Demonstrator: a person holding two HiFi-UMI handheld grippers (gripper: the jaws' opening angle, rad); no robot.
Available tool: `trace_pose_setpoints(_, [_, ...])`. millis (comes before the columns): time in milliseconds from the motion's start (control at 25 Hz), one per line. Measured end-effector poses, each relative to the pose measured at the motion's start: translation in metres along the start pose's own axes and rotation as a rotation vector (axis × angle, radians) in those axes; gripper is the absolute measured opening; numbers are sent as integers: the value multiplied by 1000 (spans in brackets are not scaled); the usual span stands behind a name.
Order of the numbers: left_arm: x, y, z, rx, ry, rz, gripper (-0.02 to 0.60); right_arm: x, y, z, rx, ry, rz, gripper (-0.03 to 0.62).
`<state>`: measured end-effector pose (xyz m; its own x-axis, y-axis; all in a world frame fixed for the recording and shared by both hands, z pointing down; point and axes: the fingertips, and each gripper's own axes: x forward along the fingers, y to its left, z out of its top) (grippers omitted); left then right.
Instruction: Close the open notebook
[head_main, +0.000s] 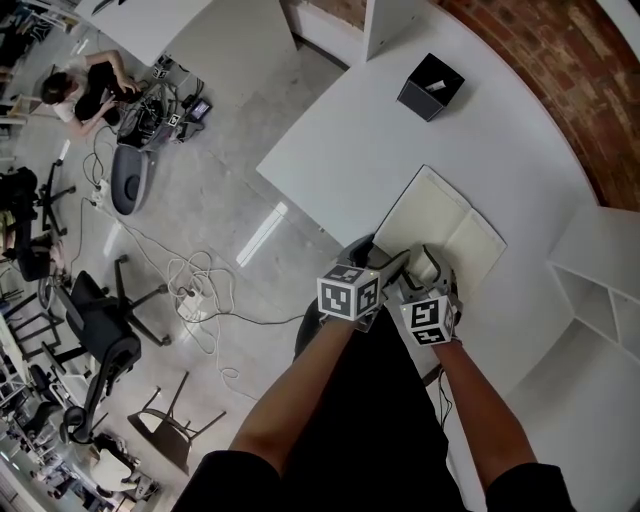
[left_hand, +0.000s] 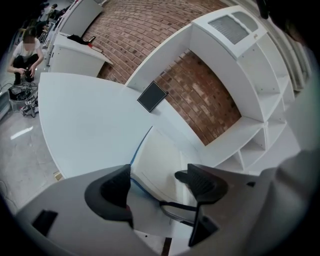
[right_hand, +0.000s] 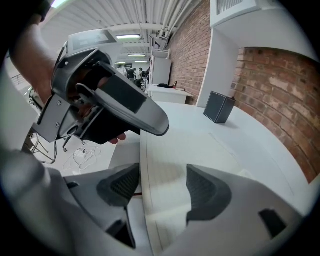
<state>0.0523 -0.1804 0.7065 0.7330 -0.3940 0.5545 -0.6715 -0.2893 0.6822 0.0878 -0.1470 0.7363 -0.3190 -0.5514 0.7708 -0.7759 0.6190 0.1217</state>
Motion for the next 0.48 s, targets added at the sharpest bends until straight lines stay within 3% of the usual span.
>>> trace_pose_setpoints(120, [-2,-4,1,8,-4,-13,354,1,6,7,-19,-14,7,308])
trace_pose_setpoints(280, [-6,-11,4,37,-4,-42,354,7,18,20,-70,-34,8,304])
trace_pose_setpoints(480, [-8,-20,6,47,-2,-84,354,12,19,22,-97,-35,-10,241])
